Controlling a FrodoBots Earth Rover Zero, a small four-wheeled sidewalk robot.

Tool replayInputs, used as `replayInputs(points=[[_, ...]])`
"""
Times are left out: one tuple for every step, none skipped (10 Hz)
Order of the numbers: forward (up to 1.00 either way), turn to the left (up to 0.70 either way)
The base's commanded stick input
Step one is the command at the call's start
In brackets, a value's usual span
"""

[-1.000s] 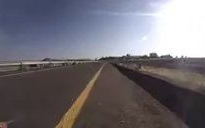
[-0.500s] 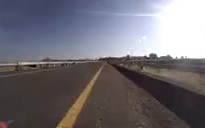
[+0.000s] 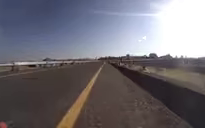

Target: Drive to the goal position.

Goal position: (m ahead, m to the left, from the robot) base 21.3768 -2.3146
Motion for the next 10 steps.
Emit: replayInputs(points=[[0.7,0.0],[0.7,0.0],[0.7,0.0],[0.7,0.0],[0.7,0.0],[0.7,0.0],[0.7,0.0],[0.7,0.0],[0.7,0.0],[0.7,0.0]])
